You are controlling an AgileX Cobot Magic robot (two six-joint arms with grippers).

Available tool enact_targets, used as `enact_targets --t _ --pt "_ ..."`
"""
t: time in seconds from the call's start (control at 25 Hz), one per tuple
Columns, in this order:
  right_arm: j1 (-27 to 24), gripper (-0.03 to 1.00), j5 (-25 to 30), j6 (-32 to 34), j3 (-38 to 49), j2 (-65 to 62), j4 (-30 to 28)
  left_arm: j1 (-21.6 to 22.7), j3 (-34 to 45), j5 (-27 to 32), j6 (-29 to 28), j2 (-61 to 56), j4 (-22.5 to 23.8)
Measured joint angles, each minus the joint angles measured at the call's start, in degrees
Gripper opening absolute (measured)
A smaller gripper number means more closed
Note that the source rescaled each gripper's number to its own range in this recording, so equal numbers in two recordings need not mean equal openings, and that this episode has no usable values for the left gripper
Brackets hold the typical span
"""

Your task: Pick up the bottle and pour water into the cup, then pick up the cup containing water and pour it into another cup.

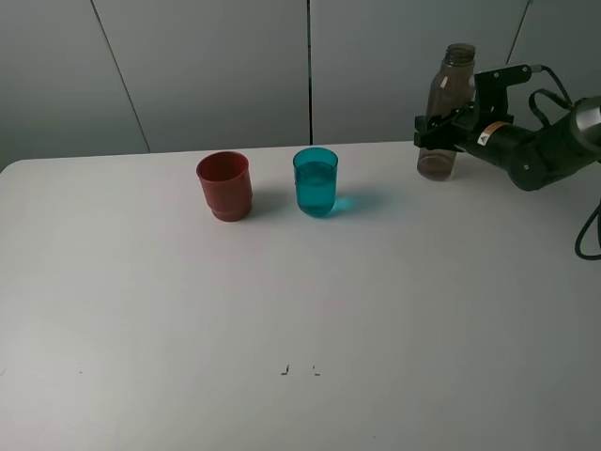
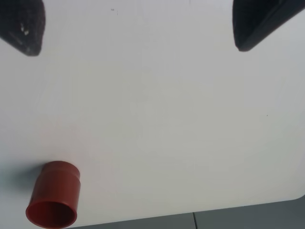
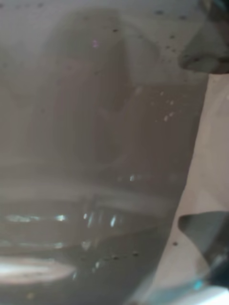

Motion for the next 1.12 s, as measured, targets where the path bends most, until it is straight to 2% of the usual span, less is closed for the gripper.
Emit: enact_targets --t 0.4,0.44,0.48,0.56,0.6,0.64,0.72,1.12 --pt "0.0 0.01 0.4 0.9 0.0 0.0 0.0 0.0 0.0 0.0 0.0 0.0 0.0" --pt "0.0 0.10 0.4 1.1 0.0 0.0 0.0 0.0 0.0 0.0 0.0 0.0 0.0" --pt "0.1 0.28 0.6 1.4 0.0 0.0 0.0 0.0 0.0 0.0 0.0 0.0 0.0" --pt "0.1 0.75 0.8 1.5 0.0 0.0 0.0 0.0 0.0 0.0 0.0 0.0 0.0" --pt "0.1 0.88 1.4 1.5 0.0 0.0 0.0 0.0 0.0 0.0 0.0 0.0 0.0" --pt "0.1 0.95 1.9 1.5 0.0 0.0 0.0 0.0 0.0 0.0 0.0 0.0 0.0" --pt "0.1 0.99 3.1 1.7 0.0 0.0 -0.1 0.0 0.0 0.0 0.0 0.0 0.0" --pt "1.0 1.00 7.4 2.3 4.5 -3.7 -1.8 0.0 0.0 0.0 0.0 0.0 0.0"
